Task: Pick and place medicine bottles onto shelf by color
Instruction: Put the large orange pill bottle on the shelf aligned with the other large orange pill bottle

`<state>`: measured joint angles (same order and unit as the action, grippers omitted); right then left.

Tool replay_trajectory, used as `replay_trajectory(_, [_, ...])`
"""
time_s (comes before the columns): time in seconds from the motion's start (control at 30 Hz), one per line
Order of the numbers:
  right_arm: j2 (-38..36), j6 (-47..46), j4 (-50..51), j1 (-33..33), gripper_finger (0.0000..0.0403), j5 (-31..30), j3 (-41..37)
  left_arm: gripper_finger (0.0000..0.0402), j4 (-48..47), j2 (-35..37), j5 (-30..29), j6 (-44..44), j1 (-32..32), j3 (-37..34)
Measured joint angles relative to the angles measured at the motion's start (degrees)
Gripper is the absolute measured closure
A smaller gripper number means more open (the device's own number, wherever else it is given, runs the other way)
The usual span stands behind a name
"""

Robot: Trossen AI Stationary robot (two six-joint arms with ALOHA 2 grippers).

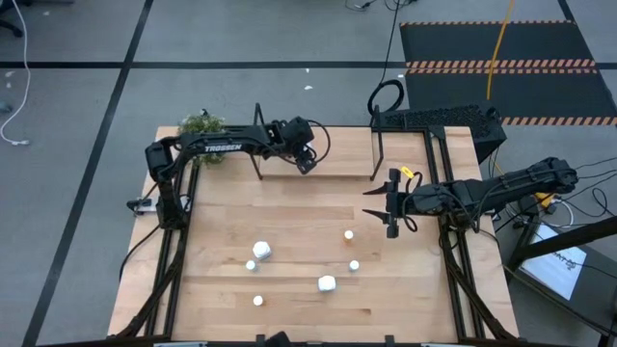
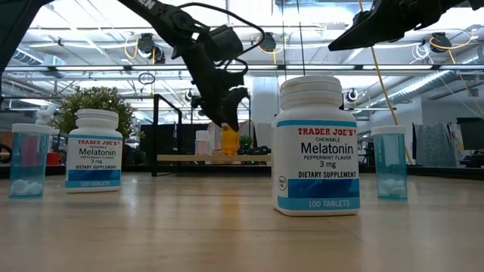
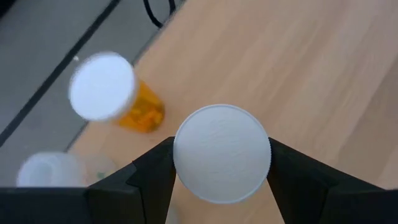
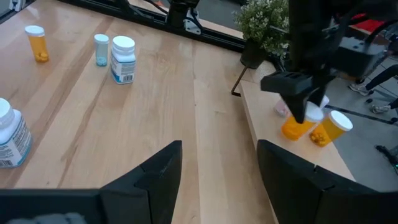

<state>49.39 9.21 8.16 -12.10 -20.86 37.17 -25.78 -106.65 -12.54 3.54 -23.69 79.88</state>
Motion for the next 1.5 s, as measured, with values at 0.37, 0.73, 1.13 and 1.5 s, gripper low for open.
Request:
replay_trajectory(0.37, [0.0,0.1,0.0,0.0,0.02,0.0,0.0,0.0174,-0.2,-0.7,0.1,0.0,-0.3,0.0])
replay_trajectory(0.73, [0.0,0.2,0.0,0.0,0.02,0.0,0.0,0.0174,0.0,-0.7,0.2,-0.8,-1.2,0.0])
replay_trajectory(1.13, [0.0,0.2,0.0,0.0,0.02,0.0,0.0,0.0174,0.1,-1.2,2.5,-0.9,-2.1,0.0])
replay_trajectory(1.5, [0.0,0.2,0.0,0.0,0.02,0.0,0.0,0.017,0.0,-1.2,2.5,-1.3,-2.1,0.0])
